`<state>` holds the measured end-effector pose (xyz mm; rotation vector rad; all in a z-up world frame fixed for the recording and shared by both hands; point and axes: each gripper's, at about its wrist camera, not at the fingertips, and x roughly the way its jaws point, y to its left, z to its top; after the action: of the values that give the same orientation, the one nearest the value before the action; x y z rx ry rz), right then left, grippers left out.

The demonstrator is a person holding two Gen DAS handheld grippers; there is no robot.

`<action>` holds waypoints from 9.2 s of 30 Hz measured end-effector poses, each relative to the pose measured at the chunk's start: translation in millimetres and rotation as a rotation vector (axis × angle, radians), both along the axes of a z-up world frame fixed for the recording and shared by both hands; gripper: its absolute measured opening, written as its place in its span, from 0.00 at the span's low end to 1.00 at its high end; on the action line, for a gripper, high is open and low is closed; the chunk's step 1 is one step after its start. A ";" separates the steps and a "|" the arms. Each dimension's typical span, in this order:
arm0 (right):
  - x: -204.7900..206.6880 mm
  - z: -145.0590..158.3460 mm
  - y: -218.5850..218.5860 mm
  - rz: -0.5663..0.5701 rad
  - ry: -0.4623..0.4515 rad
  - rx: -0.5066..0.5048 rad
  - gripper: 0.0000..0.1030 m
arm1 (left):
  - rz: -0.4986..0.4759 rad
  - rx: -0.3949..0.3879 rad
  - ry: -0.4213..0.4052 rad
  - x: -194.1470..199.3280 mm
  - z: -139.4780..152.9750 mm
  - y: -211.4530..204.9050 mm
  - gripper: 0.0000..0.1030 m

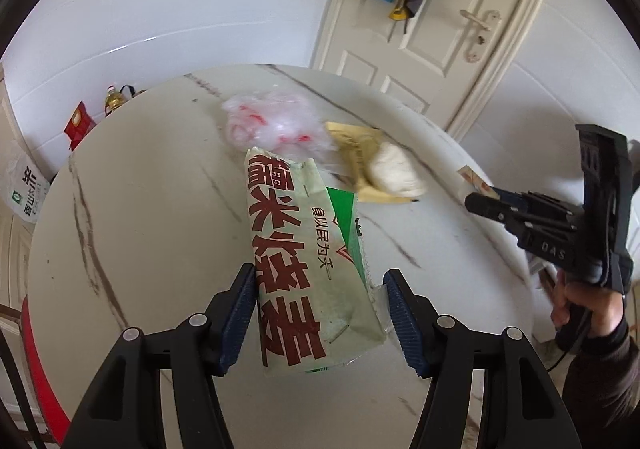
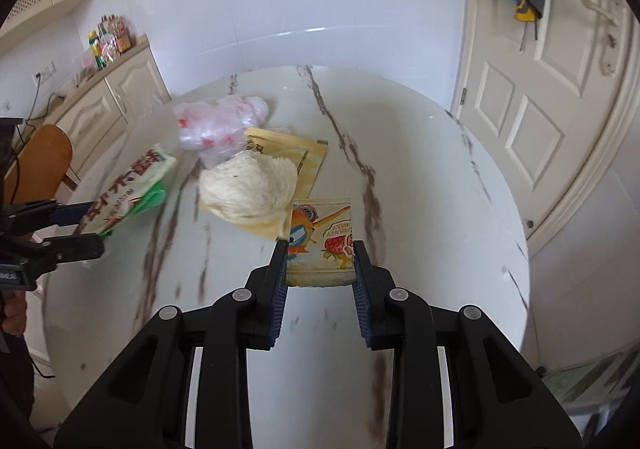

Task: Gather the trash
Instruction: 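Grasp and lift the white-green bag with the left gripper while the right gripper grasps the small printed packet, then carry the white-green bag and printed packet to the blue bin and release both, then return to the table and grasp the white bread lump with the left gripper, then grasp the yellow packet with the right gripper while the left gripper holds the lump, then carry the lump and yellow packet to the blue bin and open both grippers, then return to the table and grasp the clear red-printed plastic bag with the left gripper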

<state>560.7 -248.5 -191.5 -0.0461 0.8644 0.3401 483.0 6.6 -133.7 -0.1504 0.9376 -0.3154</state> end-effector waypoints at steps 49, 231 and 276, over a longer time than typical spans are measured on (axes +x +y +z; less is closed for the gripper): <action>-187.8 -26.9 -273.9 -0.526 -0.007 0.148 0.64 | -0.502 0.144 0.083 47.8 -52.1 -407.5 0.66; -213.4 -14.7 -280.7 -0.573 -0.056 0.249 0.47 | -0.464 0.262 -0.022 52.2 -52.6 -446.5 0.83; -148.0 -113.8 -227.1 -0.645 0.172 0.214 0.82 | -0.023 0.295 -0.034 183.5 -65.4 -115.8 0.45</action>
<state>412.6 -475.6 -305.3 0.4588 0.9582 -0.1740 666.5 -109.2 -199.1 0.1356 0.9417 -0.1973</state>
